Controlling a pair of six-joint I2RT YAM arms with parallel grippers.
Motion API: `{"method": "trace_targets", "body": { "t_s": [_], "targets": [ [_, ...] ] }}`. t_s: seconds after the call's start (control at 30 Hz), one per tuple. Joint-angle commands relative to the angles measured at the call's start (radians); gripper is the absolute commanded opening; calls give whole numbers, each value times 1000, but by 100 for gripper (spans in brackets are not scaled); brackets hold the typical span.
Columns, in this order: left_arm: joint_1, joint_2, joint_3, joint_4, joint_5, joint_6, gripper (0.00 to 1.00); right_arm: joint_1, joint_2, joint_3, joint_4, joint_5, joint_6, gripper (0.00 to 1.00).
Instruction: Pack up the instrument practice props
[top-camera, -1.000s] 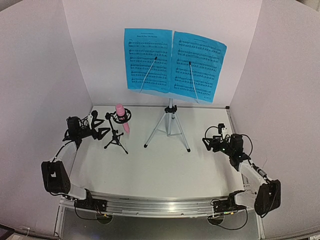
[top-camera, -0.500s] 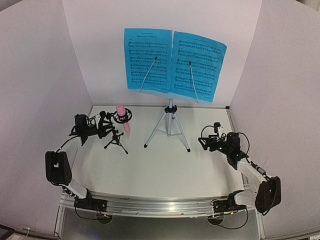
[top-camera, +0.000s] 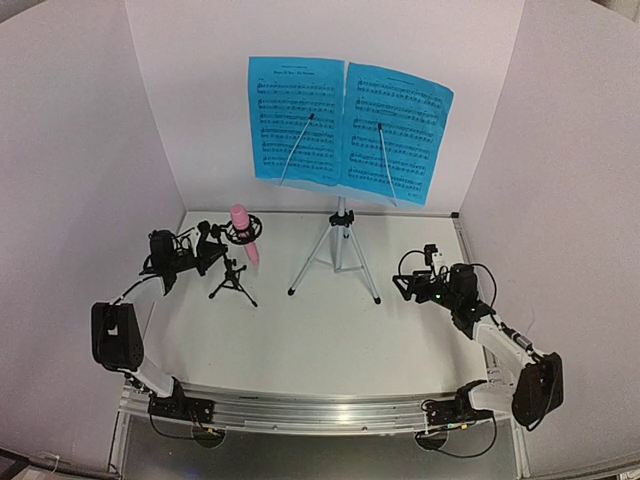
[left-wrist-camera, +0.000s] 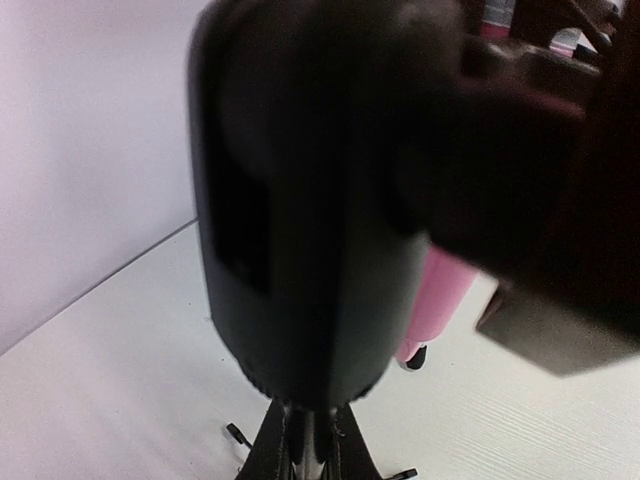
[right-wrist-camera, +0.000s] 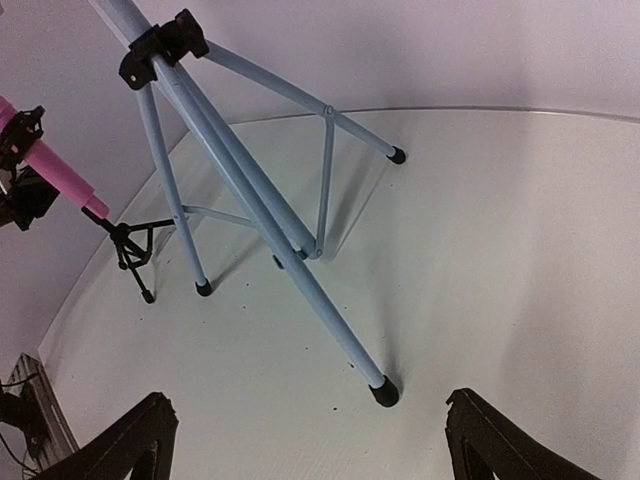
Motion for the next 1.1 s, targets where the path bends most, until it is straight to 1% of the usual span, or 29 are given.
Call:
{"method": "trace_targets", "body": {
  "t_s": [0.0, 0.13, 0.3, 0.37, 0.47, 0.53, 0.6, 0.73, 0.83, 0.9, 1.07],
  "targets": [
    [-48, -157, -64, 31, -100, -91, 0, 78, -13, 127, -91, 43, 103, 91],
    [-107, -323, -154, -39, -234, -64, 0, 214, 43, 200, -117, 71, 263, 89],
    [-158, -474, -263, -74, -315, -187, 0, 419, 163, 329, -195, 107, 395, 88],
    [-191, -516, -296, -60, -368, -241, 0, 485, 221, 368, -195, 107, 477, 88],
    [-245, -557, -345, -31, -404, -282, 0, 572, 330, 436, -188, 94, 582, 87],
    [-280, -571, -379, -8, -418, -290, 0, 602, 424, 495, -149, 27, 662, 87],
    [-295, -583, -404, 14, -406, -292, 0, 605, 515, 533, -59, -45, 776, 87],
    [-297, -608, -433, 24, -406, -274, 0, 609, 678, 576, -1, -125, 861, 79],
    [-298, -611, -430, 26, -420, -291, 0, 634, 745, 579, 102, -110, 926, 78],
    [-299, -612, -434, 43, -412, -300, 0, 651, 793, 606, 209, -108, 992, 77],
    [-310, -594, -445, 55, -402, -285, 0, 693, 951, 757, 354, -89, 1093, 76]
  ]
}}
